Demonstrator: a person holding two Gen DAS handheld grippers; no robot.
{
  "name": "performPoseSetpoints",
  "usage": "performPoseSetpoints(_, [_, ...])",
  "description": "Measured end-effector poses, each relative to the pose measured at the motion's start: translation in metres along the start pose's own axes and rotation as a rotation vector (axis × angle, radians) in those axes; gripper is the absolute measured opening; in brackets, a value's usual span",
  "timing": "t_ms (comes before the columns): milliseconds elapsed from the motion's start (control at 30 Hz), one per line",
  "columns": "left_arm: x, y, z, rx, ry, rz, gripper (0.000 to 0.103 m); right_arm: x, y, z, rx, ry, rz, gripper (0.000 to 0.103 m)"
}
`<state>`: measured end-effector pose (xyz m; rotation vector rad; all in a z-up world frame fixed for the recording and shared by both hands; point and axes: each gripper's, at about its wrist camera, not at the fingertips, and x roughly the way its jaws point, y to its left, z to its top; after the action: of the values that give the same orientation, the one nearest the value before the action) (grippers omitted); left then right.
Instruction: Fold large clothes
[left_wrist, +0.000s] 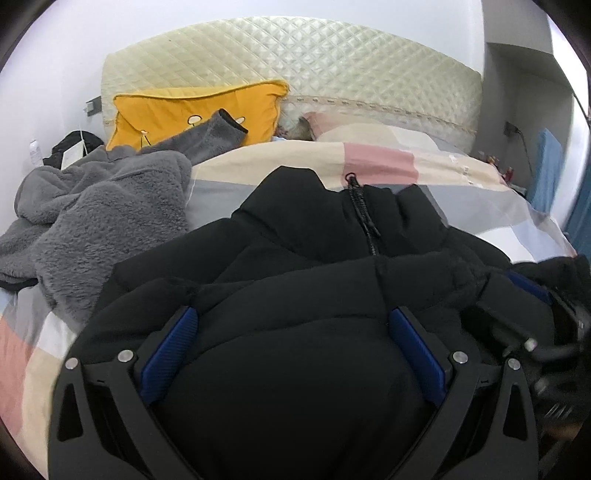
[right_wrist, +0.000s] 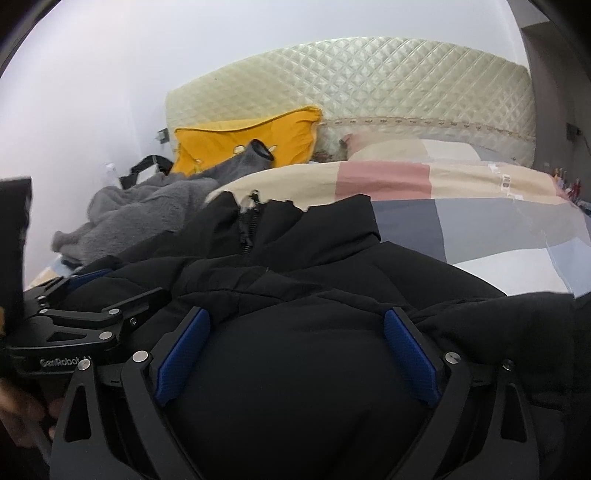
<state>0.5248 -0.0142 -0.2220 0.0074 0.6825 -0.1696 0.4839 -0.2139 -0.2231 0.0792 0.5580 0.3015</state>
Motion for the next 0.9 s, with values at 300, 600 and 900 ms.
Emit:
performPoseSetpoints(300, [-0.090, 0.045, -0.025, -0.105, 0.076, 0.001, 0.103, -0.105, -0.024, 0.003, -0.015, -0.053, 0.011, 0.094])
performPoseSetpoints(600, [-0.133, 0.069, -0.082, 0.069, 0.175, 0.161, 0.103, -0.152, -0.088, -0.030, 0.165, 0.047, -0.031, 0.094])
performPoseSetpoints(900, [-0.100, 0.083, -0.101, 0.081, 0.296, 0.356, 0.103, -0.125, -0.111, -0.045, 0.330, 0.124, 0.079, 0.077])
